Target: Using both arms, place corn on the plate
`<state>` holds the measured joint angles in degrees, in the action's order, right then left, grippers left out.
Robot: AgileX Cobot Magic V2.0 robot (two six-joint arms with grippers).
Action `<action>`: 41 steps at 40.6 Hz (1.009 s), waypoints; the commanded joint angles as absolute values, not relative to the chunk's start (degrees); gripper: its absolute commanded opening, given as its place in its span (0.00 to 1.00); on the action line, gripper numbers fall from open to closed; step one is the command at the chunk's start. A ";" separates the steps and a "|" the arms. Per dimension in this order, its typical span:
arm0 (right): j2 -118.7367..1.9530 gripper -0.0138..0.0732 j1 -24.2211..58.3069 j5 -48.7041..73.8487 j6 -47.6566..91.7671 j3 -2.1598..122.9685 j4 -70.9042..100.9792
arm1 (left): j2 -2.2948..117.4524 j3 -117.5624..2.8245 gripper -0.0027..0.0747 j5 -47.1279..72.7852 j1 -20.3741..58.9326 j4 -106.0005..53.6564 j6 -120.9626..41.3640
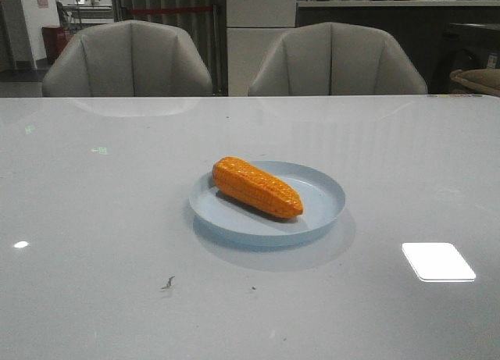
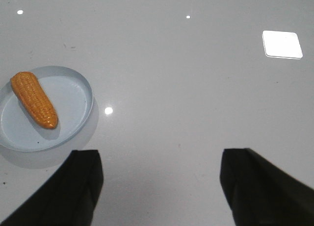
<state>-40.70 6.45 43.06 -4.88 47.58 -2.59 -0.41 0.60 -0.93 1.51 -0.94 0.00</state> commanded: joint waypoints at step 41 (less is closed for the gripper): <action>-14.15 0.26 1.47 10.81 -4.82 27.20 10.09 | -1.00 2.76 0.16 -5.30 1.39 -1.03 0.39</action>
